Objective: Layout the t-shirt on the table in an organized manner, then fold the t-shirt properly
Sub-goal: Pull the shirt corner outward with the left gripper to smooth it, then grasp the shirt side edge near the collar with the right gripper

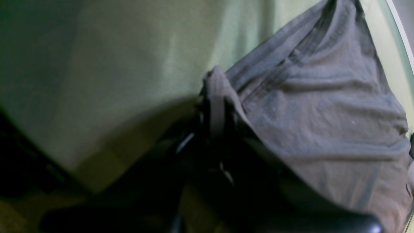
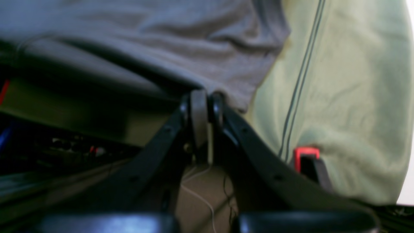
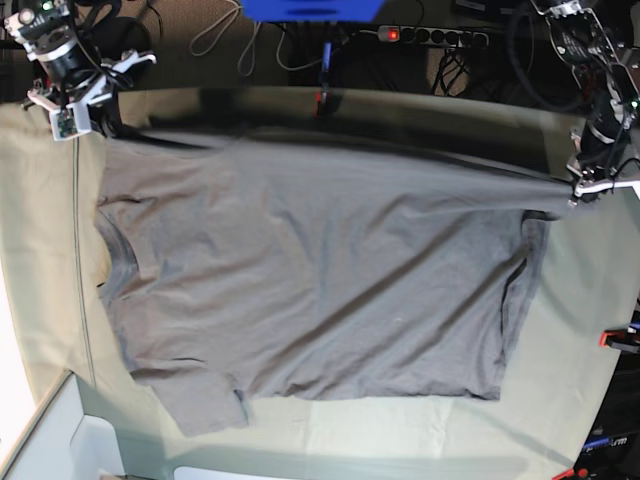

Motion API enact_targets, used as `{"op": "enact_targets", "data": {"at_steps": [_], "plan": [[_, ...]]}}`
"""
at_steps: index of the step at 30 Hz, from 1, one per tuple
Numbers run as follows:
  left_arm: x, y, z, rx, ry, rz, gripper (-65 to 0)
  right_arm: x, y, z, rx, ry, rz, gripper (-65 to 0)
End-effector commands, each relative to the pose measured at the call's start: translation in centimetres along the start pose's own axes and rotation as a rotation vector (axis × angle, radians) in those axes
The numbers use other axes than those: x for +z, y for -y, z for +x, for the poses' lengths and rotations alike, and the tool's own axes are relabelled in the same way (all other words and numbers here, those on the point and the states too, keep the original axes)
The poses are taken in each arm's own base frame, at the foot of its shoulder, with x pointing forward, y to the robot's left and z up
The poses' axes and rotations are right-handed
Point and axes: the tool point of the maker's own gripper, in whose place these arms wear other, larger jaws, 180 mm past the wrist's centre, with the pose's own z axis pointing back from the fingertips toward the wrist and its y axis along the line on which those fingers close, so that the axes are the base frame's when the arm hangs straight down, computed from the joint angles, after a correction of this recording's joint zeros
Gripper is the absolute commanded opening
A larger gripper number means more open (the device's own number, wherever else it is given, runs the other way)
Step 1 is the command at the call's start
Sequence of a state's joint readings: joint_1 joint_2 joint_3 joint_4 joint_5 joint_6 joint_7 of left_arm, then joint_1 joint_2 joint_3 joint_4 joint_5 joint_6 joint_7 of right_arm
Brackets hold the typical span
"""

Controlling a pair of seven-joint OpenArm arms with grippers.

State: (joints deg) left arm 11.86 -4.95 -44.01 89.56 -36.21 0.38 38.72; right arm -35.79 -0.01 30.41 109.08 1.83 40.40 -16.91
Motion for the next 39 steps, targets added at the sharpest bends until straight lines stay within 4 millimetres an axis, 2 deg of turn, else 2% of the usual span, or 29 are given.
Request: {"op": "enact_targets", "data": {"at_steps": [1, 3, 7, 10, 14, 18, 20, 26, 31, 39], "plan": [[0.1, 0.5, 1.7, -0.015, 0.053, -0.016, -64.9, 0.2, 0.4, 1.3, 0.004, 0.05, -0.01, -65.0], [0.1, 0.6, 1.7, -0.015, 0.052, -0.017, -64.9, 0.0, 0.6, 1.6, 0.011, 0.056, -0.013, -65.0], [0.0, 0.8, 1.1, 0.0, 0.044, -0.021, -64.9, -1.8, 1.4, 3.8, 0.012, 0.114, -0.027, -64.5], [0.0, 1.0, 0.2, 0.02, 0.033, -0.024, -64.9, -3.7, 2.3, 4.6, 0.025, 0.122, -0.049, -56.5], [0.0, 1.2, 0.0, 0.026, 0.03, -0.025, -64.9, -6.3, 3.4, 4.6, 0.027, 0.098, -0.072, -42.4], [0.0, 1.2, 0.0, 0.026, 0.03, -0.025, -64.9, -6.7, 3.6, 4.8, 0.023, 0.1, -0.074, -35.5], [0.0, 1.1, 0.0, 0.025, 0.029, -0.024, -64.9, -6.6, 3.6, 4.7, 0.026, 0.098, -0.075, -34.4], [0.0, 1.1, 0.0, 0.024, 0.031, -0.025, -64.9, -7.2, 2.8, 2.0, -0.017, 0.038, -0.046, -34.1], [0.0, 1.1, 0.0, 0.024, 0.031, -0.025, -64.9, -8.5, 2.9, 1.0, -0.055, 0.015, -0.033, -34.0], [0.0, 1.1, 0.0, 0.024, 0.031, -0.025, -64.9, -8.7, 2.2, 0.3, -0.071, 0.0, -0.019, -34.1]]}}
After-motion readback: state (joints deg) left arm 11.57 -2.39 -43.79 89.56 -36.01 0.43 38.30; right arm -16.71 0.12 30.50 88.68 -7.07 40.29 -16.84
